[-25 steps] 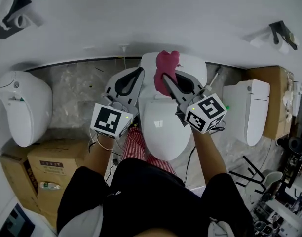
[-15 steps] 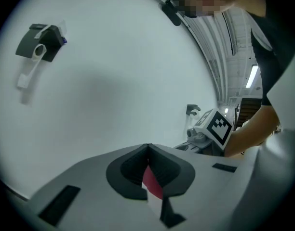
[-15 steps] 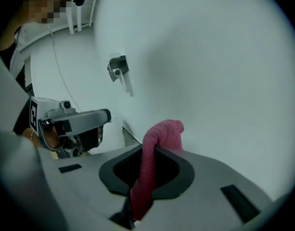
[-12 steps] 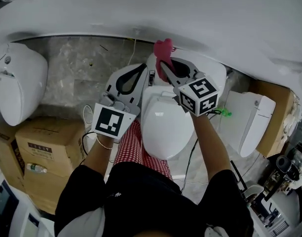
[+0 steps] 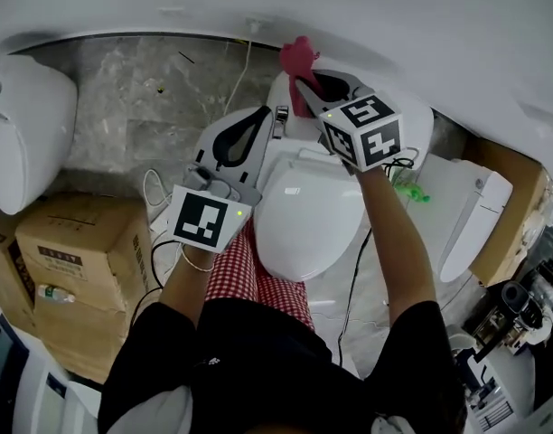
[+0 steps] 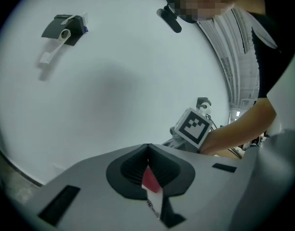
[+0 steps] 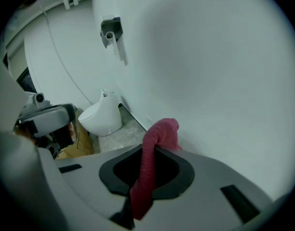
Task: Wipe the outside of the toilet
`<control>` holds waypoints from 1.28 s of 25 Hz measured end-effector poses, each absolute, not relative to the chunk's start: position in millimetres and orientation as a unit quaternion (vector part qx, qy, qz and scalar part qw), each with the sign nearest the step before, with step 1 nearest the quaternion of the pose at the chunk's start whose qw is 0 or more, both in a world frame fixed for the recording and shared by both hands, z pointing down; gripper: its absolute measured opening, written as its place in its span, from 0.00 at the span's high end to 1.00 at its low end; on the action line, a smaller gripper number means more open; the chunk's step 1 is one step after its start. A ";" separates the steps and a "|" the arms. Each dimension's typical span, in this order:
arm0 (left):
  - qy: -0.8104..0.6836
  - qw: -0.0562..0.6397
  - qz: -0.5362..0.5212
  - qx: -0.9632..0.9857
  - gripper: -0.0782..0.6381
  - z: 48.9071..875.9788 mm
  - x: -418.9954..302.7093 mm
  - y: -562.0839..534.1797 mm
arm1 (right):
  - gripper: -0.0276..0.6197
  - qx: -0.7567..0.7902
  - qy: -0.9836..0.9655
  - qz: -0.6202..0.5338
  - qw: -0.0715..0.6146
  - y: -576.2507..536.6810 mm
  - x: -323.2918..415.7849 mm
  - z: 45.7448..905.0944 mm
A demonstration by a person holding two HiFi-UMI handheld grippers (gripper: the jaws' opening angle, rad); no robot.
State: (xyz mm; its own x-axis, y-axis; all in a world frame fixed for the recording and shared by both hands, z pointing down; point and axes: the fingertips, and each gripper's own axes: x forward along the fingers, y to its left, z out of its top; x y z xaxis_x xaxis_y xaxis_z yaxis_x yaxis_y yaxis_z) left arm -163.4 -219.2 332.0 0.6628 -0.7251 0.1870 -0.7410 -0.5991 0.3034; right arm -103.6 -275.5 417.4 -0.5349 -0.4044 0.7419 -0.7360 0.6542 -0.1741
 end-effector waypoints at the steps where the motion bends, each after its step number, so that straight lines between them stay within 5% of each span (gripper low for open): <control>1: -0.408 0.183 0.021 0.894 0.88 335.2 -161.5 -216.3 | 0.87 0.338 -0.837 0.246 0.353 -278.4 -102.1 421.8; 15: -0.395 0.201 0.033 0.896 0.88 369.6 -159.6 -195.0 | 0.87 0.316 -0.797 0.140 0.495 -280.9 -71.0 454.9; 32: -0.338 0.217 0.037 0.915 0.88 372.8 -113.4 -162.0 | 0.87 0.383 -0.783 0.118 0.475 -274.6 -4.1 432.9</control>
State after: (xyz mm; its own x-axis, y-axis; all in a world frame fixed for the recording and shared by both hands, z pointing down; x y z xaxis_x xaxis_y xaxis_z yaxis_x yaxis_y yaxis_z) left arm -113.4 -162.0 372.8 0.7683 -0.6027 0.2154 -0.6352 -0.6768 0.3720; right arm -4.1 -274.6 432.9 -0.2551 -0.4883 0.8345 -0.7129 0.6781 0.1789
